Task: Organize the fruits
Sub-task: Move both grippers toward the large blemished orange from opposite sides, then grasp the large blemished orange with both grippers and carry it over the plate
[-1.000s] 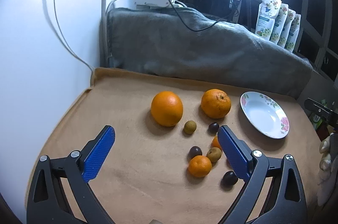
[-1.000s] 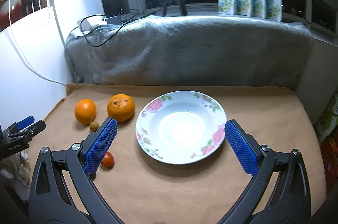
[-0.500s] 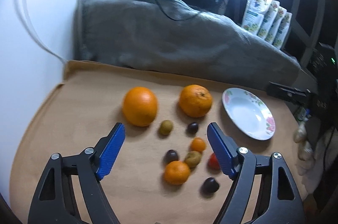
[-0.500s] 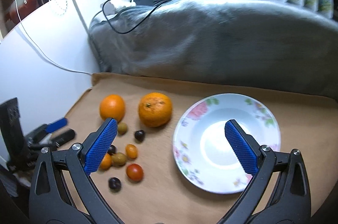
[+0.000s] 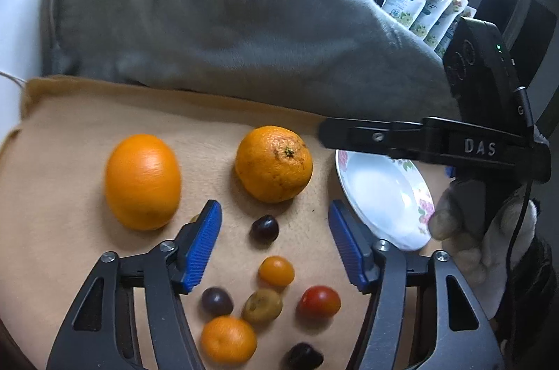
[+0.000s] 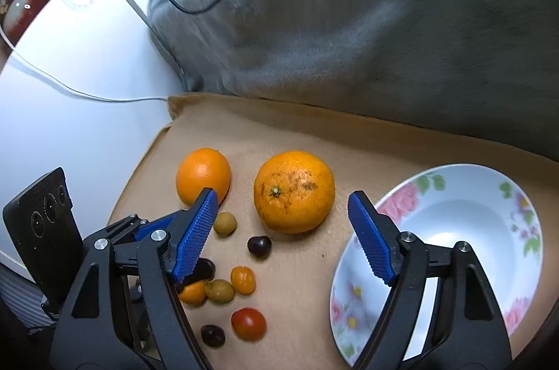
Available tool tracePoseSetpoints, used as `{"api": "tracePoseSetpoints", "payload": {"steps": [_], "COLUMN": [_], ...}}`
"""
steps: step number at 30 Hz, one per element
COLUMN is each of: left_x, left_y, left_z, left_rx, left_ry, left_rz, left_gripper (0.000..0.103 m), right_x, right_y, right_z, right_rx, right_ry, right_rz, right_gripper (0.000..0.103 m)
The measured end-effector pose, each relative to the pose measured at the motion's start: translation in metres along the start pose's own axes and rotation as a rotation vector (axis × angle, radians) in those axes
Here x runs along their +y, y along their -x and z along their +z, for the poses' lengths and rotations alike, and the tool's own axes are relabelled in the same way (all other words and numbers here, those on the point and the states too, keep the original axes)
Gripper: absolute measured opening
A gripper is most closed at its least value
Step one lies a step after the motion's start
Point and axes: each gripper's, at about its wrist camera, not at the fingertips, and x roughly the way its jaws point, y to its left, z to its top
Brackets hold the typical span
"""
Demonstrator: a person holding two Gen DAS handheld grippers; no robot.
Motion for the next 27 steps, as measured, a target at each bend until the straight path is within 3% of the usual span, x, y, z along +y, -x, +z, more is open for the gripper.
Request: {"api": "tracePoseSetpoints", "payload": {"steps": [17, 27], "left_x": [0.008, 0.016], "left_y": [-0.034, -0.044], "left_z": [0.011, 0.013], "left_rx": [0.074, 0.111], "left_ry": [0.036, 0.066], "left_rz": [-0.021, -0.05], "left_gripper": [0.057, 0.046], "right_x": [-0.005, -0.008], "right_y": [-0.043, -0.047], "right_z": [0.017, 0.017], "right_rx": [0.097, 0.11], "right_ry": [0.025, 0.023], "right_rz": [-0.008, -0.025], "right_gripper": [0.075, 0.067]}}
